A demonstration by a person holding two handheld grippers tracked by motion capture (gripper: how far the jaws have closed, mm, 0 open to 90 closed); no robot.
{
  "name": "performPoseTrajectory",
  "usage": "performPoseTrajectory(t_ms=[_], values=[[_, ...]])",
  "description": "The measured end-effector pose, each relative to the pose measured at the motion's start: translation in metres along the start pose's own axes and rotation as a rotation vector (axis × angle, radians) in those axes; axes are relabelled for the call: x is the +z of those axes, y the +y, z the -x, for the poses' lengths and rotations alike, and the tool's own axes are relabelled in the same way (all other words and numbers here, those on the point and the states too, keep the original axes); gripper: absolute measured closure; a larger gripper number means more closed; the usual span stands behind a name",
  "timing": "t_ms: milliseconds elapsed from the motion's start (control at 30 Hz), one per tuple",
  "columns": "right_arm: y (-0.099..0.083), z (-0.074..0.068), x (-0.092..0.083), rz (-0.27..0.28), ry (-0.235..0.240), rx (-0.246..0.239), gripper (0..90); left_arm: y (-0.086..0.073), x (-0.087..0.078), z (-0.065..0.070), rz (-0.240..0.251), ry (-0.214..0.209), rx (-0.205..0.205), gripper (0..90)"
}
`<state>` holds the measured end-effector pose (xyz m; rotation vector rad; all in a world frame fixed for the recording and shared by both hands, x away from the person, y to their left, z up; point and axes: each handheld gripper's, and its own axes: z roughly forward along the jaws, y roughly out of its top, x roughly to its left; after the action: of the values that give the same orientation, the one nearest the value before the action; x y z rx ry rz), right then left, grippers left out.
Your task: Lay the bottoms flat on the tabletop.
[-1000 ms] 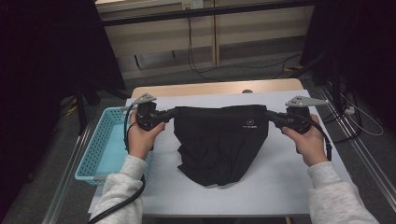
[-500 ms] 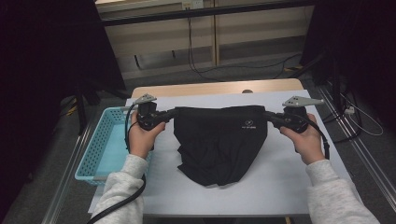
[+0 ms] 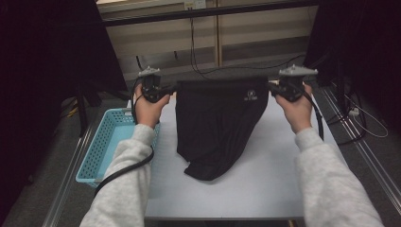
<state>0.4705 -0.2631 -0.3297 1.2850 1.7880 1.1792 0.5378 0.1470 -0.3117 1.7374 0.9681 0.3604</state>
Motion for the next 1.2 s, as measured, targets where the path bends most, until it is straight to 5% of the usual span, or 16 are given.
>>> performPoseTrajectory(t_ms=[33,100,300,500,767,1033,1200], values=[[0.009,-0.002,0.007,0.045,-0.027,0.024,84.1,0.001,0.008,-0.001,-0.001,0.027,-0.028,81.7],[0.019,-0.009,0.021,0.042,-0.053,0.035,64.7,-0.004,0.018,-0.001,-0.037,0.055,-0.025,50.5],[-0.007,-0.031,0.023,-0.075,0.018,-0.025,48.2,-0.041,0.022,0.013,-0.111,0.018,0.012,30.6],[-0.063,-0.048,-0.006,-0.164,0.104,-0.063,35.6,-0.067,0.005,0.033,-0.135,-0.010,0.061,23.9],[-0.120,-0.070,-0.040,-0.200,0.162,-0.073,28.5,-0.095,-0.016,0.053,-0.135,-0.027,0.109,19.9],[-0.135,-0.089,-0.047,-0.208,0.218,-0.087,26.6,-0.122,-0.027,0.066,-0.144,-0.046,0.178,17.3],[-0.141,-0.097,-0.043,-0.236,0.233,-0.103,26.0,-0.129,-0.028,0.061,-0.171,-0.033,0.180,17.0]])
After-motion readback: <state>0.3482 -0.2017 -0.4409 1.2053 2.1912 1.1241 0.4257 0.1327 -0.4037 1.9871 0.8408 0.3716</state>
